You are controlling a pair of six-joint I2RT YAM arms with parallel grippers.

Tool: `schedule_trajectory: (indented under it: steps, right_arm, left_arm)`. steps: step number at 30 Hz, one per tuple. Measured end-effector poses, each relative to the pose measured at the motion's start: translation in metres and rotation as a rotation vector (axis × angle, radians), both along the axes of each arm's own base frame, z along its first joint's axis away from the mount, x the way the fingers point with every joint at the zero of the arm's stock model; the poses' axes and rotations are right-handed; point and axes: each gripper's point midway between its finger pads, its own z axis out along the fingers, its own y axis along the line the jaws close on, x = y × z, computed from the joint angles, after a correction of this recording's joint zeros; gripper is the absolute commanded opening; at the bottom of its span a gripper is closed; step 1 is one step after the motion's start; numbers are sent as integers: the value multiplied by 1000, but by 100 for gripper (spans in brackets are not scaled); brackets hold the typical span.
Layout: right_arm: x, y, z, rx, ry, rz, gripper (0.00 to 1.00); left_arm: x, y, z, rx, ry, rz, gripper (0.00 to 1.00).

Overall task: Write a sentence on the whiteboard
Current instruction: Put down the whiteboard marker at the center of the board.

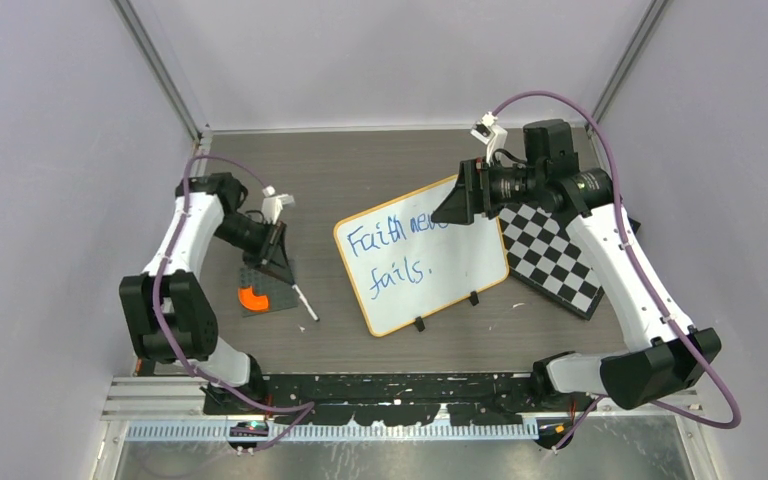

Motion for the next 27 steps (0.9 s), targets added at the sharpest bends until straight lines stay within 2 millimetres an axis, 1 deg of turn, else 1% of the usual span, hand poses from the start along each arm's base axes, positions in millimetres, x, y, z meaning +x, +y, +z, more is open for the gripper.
schedule_trajectory:
  steps: [3, 5, 7, 10, 12, 15, 18, 22, 27]
  right_arm:
    - [-2, -1, -3, -5, 5, -4, 84]
    - [-3, -2, -4, -8, 6, -7, 84]
    - [-4, -3, -5, -11, 7, -10, 85]
    - [-4, -3, -5, -13, 8, -12, 85]
    - [-4, -4, -6, -14, 10, -14, 85]
    - [-4, -4, -9, -18, 15, -16, 85]
    - [-4, -5, -11, -21, 21, -18, 85]
    - [-3, -6, -12, -22, 22, -21, 85]
    - [-4, -6, -14, -23, 26, -22, 85]
  left_arm:
    - [-16, -10, -15, 14, 59, -59, 0]
    - [-21, -14, -25, 17, 101, -79, 0]
    - [-22, -17, -36, 18, 147, -98, 0]
    - [-18, -22, -54, 21, 197, -122, 0]
    - [-15, -24, -68, 28, 228, -135, 3]
    - [-11, -24, -82, 47, 258, -142, 7]
    - [-8, -23, -91, 67, 280, -130, 13]
    - [-2, -21, -94, 94, 277, -119, 21]
    - [12, -17, -104, 138, 222, -124, 26]
